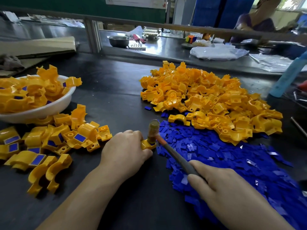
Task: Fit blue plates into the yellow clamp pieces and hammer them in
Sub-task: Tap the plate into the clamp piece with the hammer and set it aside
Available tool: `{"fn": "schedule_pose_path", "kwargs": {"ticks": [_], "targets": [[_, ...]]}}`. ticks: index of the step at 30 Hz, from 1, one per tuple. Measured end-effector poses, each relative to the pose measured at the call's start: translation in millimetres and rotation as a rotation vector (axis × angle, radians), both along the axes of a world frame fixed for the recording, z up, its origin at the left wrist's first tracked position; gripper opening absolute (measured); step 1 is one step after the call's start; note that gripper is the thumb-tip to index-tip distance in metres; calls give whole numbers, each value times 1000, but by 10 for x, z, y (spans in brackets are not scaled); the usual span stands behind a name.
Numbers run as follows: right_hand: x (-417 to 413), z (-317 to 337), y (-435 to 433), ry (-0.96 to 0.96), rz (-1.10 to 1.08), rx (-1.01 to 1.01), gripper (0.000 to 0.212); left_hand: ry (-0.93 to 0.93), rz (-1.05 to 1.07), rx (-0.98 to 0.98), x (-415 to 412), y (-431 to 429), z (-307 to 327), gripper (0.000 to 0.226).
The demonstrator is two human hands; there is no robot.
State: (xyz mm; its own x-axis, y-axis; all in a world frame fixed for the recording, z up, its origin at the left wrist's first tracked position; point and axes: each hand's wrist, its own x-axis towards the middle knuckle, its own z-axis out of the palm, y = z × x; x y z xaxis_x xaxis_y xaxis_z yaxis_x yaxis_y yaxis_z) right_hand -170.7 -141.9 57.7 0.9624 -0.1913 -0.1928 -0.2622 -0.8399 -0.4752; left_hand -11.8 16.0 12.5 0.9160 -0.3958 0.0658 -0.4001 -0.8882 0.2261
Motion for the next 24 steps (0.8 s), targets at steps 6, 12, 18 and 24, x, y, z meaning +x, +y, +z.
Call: {"fn": "schedule_pose_path", "kwargs": {"ticks": [6, 12, 18, 24], "targets": [[-33, -12, -144, -186, -183, -20, 5, 1, -3, -6, 0, 17, -11, 42], [-43, -169, -527, -268, -383, -354, 35, 259, 108, -422, 62, 59, 67, 31], [-78, -233, -781, -247, -556, -463, 39, 651, 139, -2040, 115, 254, 328, 36], [-78, -247, -850, -147, -606, -456, 39, 646, 329, -2413, 125, 304, 330, 59]]}}
